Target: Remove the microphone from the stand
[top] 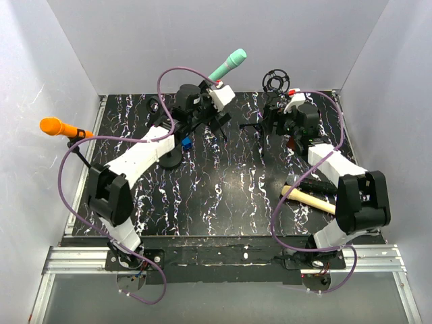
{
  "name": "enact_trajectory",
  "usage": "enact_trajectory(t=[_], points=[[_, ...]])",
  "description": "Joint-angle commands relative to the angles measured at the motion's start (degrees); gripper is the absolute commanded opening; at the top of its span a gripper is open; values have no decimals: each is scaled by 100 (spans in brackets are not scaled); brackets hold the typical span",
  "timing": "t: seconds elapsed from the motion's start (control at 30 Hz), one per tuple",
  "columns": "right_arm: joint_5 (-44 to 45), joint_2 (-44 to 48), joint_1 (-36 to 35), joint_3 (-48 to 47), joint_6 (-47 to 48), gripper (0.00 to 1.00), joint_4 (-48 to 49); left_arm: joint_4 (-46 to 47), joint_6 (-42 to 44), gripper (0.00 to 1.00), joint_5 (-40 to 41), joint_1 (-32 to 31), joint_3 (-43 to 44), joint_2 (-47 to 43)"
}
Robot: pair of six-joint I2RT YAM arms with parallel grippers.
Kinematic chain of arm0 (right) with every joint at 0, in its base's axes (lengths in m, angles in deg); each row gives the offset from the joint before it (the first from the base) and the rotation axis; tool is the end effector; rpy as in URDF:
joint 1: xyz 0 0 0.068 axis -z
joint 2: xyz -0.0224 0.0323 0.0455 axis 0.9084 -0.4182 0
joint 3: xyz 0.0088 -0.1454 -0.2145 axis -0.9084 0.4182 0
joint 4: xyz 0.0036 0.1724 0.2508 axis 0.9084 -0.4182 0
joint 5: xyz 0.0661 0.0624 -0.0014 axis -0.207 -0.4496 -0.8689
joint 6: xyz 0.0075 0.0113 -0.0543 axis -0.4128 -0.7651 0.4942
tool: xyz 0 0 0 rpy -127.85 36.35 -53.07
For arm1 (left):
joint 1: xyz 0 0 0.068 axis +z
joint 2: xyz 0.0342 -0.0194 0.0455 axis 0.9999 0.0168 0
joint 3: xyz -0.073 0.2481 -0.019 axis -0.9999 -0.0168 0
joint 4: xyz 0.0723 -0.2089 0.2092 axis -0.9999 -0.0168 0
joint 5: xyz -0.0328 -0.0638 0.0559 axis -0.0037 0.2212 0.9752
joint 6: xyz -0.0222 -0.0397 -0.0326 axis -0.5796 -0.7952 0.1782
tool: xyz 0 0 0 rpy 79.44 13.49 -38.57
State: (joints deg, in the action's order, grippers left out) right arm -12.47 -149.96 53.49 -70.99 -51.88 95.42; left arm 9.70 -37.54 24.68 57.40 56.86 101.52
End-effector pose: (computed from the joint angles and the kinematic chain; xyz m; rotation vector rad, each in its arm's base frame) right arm 0.3993 0.0897 0.2306 -0.1979 1.8032 0.3756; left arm 0.3801 -0.2433 0.3205 1.1296 1.5957 -0.2057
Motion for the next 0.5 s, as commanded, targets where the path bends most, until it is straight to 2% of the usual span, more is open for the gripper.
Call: enact_trajectory(t=[0.0,0.23,0.47], points=[[-105,736,-16,174,-266,87,-910,1036,397,98,763,79,437,469],[-61,1405,-16,359,15,90,-1596,1564,758,98,1326,158,1403,1445],[-184,1616,-7,421,50,90,-1834,1688,969,98,1362,167,1747,1885]])
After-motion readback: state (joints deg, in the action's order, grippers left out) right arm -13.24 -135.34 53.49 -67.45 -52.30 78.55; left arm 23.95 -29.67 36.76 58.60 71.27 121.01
